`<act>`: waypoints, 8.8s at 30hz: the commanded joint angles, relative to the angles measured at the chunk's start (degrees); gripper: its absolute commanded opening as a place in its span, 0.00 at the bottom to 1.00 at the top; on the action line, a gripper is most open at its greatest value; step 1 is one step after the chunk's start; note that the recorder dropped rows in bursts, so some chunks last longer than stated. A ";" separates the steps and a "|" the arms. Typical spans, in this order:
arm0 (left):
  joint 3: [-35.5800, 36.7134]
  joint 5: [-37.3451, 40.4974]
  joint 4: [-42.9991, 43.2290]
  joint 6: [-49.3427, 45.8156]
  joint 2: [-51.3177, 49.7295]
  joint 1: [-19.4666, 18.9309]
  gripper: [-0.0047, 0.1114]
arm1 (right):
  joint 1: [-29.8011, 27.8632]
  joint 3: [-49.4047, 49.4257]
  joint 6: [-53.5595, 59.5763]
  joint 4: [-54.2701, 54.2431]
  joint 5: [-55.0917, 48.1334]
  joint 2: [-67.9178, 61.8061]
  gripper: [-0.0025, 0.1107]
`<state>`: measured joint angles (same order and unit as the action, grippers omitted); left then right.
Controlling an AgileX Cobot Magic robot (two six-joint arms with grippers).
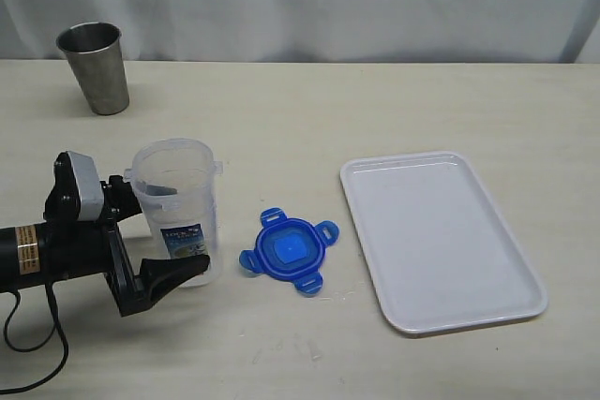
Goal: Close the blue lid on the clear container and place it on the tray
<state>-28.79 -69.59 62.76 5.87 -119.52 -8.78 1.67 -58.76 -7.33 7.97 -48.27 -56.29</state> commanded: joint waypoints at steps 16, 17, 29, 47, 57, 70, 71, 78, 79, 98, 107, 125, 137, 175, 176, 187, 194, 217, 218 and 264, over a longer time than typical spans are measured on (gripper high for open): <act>0.02 -0.37 -0.56 -0.11 -0.12 -0.13 0.95 | 19.77 -20.53 30.13 -30.80 -1.36 -59.22 0.40; 0.02 -0.37 -0.56 -0.11 -0.12 -0.13 0.95 | 19.64 -21.01 29.23 -29.00 -1.36 -59.98 0.40; 0.02 -0.37 -0.95 -0.11 -0.12 -0.13 0.95 | 19.87 -22.59 32.25 -32.88 -1.25 -62.84 0.45; 0.02 -0.37 -0.94 -0.11 -0.12 -0.13 0.95 | 20.88 -22.59 34.03 -29.06 1.71 -65.77 0.47; 0.02 -0.37 -0.94 -0.11 -0.12 -0.13 0.95 | 22.02 -22.59 37.87 -34.20 0.42 -65.77 0.47; 0.02 -0.37 -0.94 -0.11 -0.12 -0.13 0.95 | 22.64 -22.35 31.51 -25.90 1.76 -65.87 0.47; 0.02 -0.37 -0.94 -0.11 -0.12 -0.13 0.95 | 22.64 -22.22 32.10 -26.65 1.76 -65.87 0.47; 0.02 -0.37 -0.94 -0.11 -0.12 -0.13 0.95 | 22.76 -22.10 34.02 -29.92 0.27 -67.73 0.47; 0.02 -0.37 -0.94 -0.11 -0.12 -0.13 0.95 | 22.86 -22.10 34.02 -29.92 0.27 -68.01 0.47; 0.02 -0.37 -0.94 -0.11 -0.12 -0.13 0.95 | 22.86 -22.22 34.32 -30.16 -4.04 -69.97 0.32; 0.02 -0.37 -0.94 -0.11 -0.12 -0.13 0.95 | 22.98 -22.22 35.38 -31.33 -4.95 -69.97 0.12; 0.02 -0.37 -0.94 -0.11 -0.12 -0.13 0.95 | 23.08 -22.22 36.22 -31.33 -3.51 -59.55 0.06; 0.02 -0.37 -0.94 -0.11 -0.12 -0.13 0.95 | 23.26 -22.22 35.30 -31.11 3.03 -47.85 0.06; 0.02 -0.37 -0.96 -0.11 -0.12 -0.13 0.95 | 23.08 -40.85 42.70 -22.55 -16.91 -75.01 0.49; 0.02 -0.37 -0.96 -0.11 -0.12 -0.13 0.95 | 23.08 -40.85 42.45 -22.70 -17.68 -75.01 0.49; 0.02 -0.37 -0.96 -0.11 -0.12 -0.13 0.95 | 23.08 -40.85 43.34 -28.55 -21.70 -76.83 0.49; 0.02 -0.37 -0.96 -0.11 -0.12 -0.13 0.95 | 23.08 -40.85 43.75 -31.48 -21.70 -78.83 0.40; 0.02 -0.37 -0.83 -0.11 -0.12 -0.13 0.95 | 23.08 -40.85 42.05 -28.30 -21.70 -75.08 0.06; 0.02 -0.37 -0.83 -0.11 -0.12 -0.13 0.95 | 23.08 -40.85 41.47 -27.66 -21.70 -74.08 0.06; 0.02 -0.37 -0.58 -0.11 -0.12 -0.13 0.95 | 54.03 -40.85 21.22 25.84 -0.84 -50.21 0.06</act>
<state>-28.79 -69.45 62.49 5.87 -119.52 -8.78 54.44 -99.71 13.65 31.93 -48.48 -107.04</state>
